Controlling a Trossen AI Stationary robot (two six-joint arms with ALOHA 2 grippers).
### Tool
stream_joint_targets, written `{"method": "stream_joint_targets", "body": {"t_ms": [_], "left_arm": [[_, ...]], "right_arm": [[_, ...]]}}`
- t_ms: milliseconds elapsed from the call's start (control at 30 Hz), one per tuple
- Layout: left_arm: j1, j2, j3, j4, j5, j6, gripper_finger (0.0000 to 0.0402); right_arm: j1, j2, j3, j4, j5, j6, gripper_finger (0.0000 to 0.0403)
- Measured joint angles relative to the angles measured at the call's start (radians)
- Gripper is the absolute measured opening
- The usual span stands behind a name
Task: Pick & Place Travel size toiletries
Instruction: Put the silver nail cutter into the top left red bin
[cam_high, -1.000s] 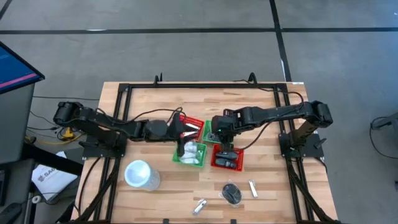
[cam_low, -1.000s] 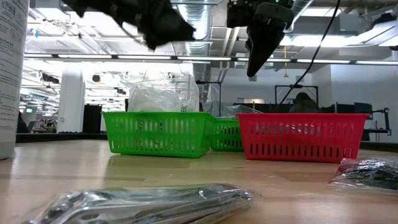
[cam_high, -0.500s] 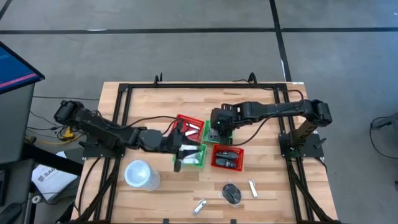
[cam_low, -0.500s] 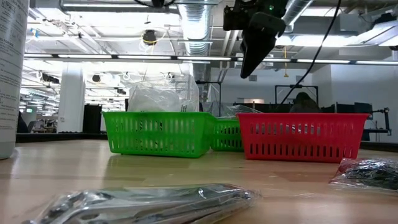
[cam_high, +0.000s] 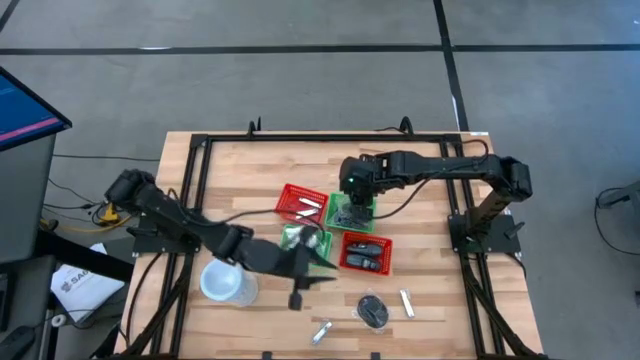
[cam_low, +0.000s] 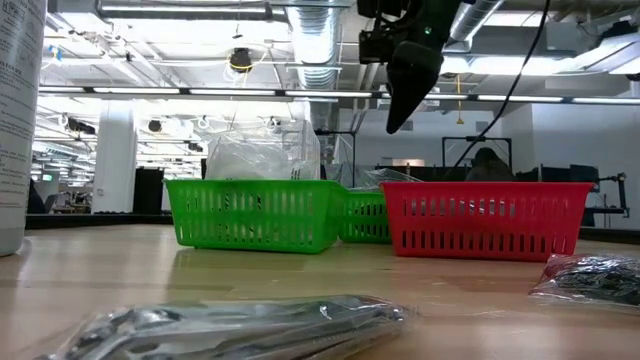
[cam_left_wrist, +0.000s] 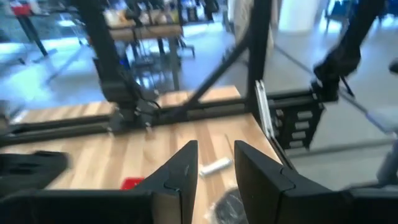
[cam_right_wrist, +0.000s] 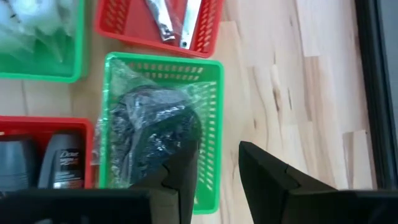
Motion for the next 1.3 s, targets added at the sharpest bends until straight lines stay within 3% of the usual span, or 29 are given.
{"method": "stream_joint_targets", "body": {"t_ms": [433, 667, 933, 1300], "left_arm": [[-0.107, 0.260, 0.374, -0.407, -0.007, -0.133, 0.0097], [-0.119, 0.365, 0.500, -0.644, -0.010, -0.311, 0.0097], [-0.116, 0.419, 0.494, -0.734, 0.132, -0.462, 0.0097], [-0.112, 0.423, 0.436, -0.739, 0.168, -0.597, 0.0097]], "right_arm": [[-0.094, -0.012, 0.000, -0.016, -0.001, -0.004, 0.0108], [-0.138, -0.032, 0.000, -0.019, -0.002, 0.006, 0.0108], [-0.171, -0.031, 0.000, -0.031, -0.002, 0.025, 0.0108], [-0.169, -0.031, 0.000, -0.031, -0.004, 0.025, 0.0108]]}}
